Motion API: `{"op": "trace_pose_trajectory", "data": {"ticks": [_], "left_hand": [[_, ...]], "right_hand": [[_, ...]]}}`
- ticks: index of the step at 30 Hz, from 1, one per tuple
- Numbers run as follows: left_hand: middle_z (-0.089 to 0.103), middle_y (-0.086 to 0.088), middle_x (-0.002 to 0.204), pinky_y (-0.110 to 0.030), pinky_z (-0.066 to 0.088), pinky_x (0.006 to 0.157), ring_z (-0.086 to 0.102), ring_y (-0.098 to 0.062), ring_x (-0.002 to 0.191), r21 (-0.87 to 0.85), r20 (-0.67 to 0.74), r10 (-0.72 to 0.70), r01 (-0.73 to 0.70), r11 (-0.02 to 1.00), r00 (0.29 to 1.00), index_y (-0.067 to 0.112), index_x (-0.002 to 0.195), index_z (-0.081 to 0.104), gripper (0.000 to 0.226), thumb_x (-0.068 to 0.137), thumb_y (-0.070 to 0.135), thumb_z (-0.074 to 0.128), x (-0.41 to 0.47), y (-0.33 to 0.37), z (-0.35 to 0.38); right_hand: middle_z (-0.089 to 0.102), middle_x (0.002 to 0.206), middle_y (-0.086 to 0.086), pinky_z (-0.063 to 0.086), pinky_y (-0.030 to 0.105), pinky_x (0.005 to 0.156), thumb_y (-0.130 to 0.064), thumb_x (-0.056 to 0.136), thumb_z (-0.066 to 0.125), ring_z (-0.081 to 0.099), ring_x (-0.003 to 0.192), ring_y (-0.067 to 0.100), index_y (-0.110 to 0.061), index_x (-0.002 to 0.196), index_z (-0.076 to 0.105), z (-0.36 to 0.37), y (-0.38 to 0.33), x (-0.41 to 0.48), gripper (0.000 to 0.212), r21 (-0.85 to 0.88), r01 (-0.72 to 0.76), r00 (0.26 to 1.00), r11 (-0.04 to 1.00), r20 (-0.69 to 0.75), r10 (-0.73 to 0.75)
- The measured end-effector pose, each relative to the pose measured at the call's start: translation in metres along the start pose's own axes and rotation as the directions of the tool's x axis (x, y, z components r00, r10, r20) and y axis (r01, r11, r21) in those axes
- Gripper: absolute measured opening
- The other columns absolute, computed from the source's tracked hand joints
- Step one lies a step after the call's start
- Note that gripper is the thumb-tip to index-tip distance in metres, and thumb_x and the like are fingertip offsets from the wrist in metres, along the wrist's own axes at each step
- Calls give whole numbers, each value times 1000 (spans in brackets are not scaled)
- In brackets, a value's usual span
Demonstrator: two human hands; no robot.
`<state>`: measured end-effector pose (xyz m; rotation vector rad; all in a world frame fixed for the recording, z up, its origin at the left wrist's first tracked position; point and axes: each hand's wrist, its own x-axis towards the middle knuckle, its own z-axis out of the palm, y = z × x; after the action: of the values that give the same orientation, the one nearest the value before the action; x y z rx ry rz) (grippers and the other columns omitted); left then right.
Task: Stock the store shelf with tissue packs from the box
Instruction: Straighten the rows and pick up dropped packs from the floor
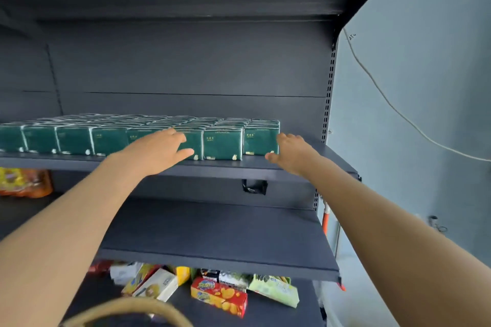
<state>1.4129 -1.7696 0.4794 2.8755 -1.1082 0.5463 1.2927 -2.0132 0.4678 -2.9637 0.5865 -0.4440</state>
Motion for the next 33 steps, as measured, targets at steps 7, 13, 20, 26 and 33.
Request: {"op": "trace_pose_trajectory", "data": {"ticks": [7,13,20,26,33], "left_hand": [[48,-9,132,-39,43,95,50,-25,118,58,43,-29,26,998,999,10,137,41,53,97,46,39,-141,1,-37],[49,-9,132,-41,43,97,52,-25,115,53,99,-64,59,997,993,8,135,43,52,97,45,40,-228,-25,-58],[49,-10,128,-37,43,91,51,-26,113,92,93,-118,110,990,989,8,134,43,51,98,45,38,-311,-103,-64],[50,-10,128,-42,45,92,50,-27,114,123,98,-88,76,989,991,9,133,44,51,98,45,39,-377,-209,-47],[51,-11,122,-42,44,92,50,-27,111,29,182,-86,82,996,979,7,130,47,49,97,43,41,-434,-317,-15]], "right_hand": [[46,133,17,40,44,100,-38,94,48,42,123,35,-4,133,41,-24,-59,-101,52,-40,119,992,992,49,-117],[48,134,14,43,42,97,-38,94,50,45,122,33,-6,137,38,-30,-124,-167,55,6,158,983,987,95,-158],[46,139,14,42,39,98,-39,95,49,45,124,32,-5,139,35,-9,-227,-213,57,23,241,960,970,144,-242],[45,138,17,42,40,97,-39,95,50,45,124,34,-5,140,34,32,-338,-244,59,54,186,965,981,177,-193],[47,134,17,41,39,95,-37,95,51,46,122,34,-5,137,38,86,-452,-273,54,51,162,956,985,240,-169]]}}
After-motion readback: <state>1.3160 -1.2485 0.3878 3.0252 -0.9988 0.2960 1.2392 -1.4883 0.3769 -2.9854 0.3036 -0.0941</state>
